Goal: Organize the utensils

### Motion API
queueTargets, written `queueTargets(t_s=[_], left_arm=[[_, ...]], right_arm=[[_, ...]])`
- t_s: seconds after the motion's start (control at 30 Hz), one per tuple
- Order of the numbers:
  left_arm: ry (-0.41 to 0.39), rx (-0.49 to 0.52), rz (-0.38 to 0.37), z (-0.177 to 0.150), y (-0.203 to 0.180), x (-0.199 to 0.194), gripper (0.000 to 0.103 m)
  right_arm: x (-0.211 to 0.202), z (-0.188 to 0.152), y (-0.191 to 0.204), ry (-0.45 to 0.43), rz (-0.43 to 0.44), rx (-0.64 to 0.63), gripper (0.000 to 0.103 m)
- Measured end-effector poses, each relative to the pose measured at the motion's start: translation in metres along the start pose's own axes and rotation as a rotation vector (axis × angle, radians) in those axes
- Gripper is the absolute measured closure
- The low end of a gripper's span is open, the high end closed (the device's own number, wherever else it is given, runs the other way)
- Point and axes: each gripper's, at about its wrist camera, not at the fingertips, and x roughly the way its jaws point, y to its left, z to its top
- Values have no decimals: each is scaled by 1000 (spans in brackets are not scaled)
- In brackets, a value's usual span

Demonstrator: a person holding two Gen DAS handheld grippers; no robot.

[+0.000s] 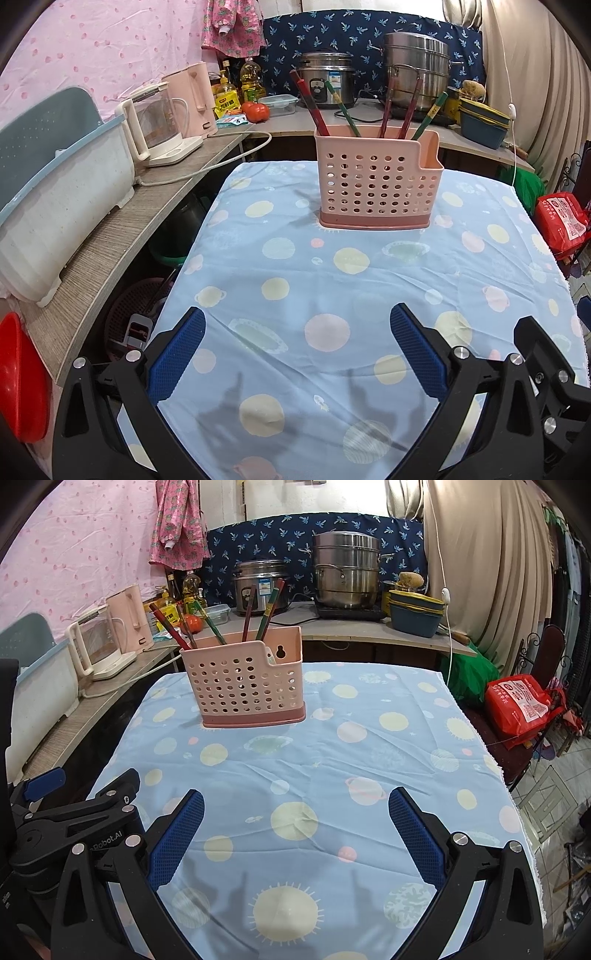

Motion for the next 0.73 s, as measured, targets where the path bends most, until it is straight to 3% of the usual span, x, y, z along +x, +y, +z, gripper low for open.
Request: queueTargets(t_s=[0.73], left_arm=[[-5, 10, 8, 0, -2, 0, 7]], right_arm=[[1, 0, -1, 2, -3, -2, 7]])
